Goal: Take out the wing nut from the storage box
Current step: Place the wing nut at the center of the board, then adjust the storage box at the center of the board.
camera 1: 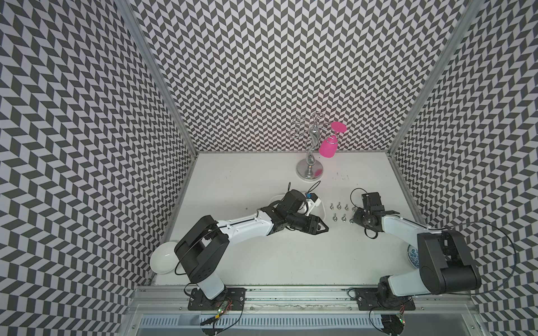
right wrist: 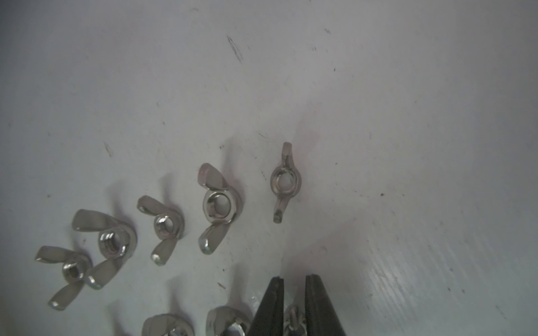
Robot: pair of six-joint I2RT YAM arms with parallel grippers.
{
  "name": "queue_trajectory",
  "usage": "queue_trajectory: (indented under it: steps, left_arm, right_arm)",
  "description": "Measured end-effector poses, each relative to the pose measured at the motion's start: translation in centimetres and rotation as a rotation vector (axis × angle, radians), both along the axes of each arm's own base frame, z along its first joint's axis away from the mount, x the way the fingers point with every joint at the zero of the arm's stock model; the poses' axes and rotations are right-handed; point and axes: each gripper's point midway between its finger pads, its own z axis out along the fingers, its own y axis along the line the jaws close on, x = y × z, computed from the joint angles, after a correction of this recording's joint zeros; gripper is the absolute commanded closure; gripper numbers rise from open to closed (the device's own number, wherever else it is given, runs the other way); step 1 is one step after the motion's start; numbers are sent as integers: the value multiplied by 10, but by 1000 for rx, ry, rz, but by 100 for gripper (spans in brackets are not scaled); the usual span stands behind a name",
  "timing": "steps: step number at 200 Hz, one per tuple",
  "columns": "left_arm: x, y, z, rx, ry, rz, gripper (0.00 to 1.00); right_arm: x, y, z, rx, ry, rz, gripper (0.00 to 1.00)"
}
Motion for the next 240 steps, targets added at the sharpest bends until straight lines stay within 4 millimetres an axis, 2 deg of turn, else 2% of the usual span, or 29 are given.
queue_trajectory:
  steps: [29, 50, 67, 84, 99, 123, 141, 155, 180, 208, 240]
  left_arm:
    - [6, 7, 6, -5, -9, 18, 49]
    - [19, 19, 16, -18, -34, 50, 49]
    - [35, 38, 26, -27, -59, 103, 49]
    - [59, 69, 36, -32, -86, 189, 49]
    - [86, 102, 44, -34, -109, 287, 49]
    - [132, 160, 47, -21, -127, 458, 49]
    - [157, 187, 44, 4, -115, 538, 49]
    - [176, 192, 42, 21, -115, 563, 50]
    - [211, 184, 34, 44, -118, 563, 53]
    - [235, 177, -4, 92, -65, 552, 57]
    - [241, 172, -49, 137, 28, 520, 57]
  right_arm:
    - [3, 0, 18, 3, -55, 3, 75]
    - [7, 3, 36, 10, -113, 19, 74]
    - [10, 11, 50, 18, -152, 47, 86]
    - [13, 32, 63, 30, -183, 107, 100]
    - [13, 61, 71, 55, -200, 184, 100]
    - [1, 102, 70, 97, -184, 290, 100]
    - [-11, 123, 65, 131, -161, 340, 100]
    - [-23, 136, 58, 156, -134, 369, 100]
    - [-44, 157, 43, 197, -73, 425, 100]
    - [-59, 175, 28, 224, -7, 472, 100]
    - [-62, 180, 8, 220, 59, 483, 100]
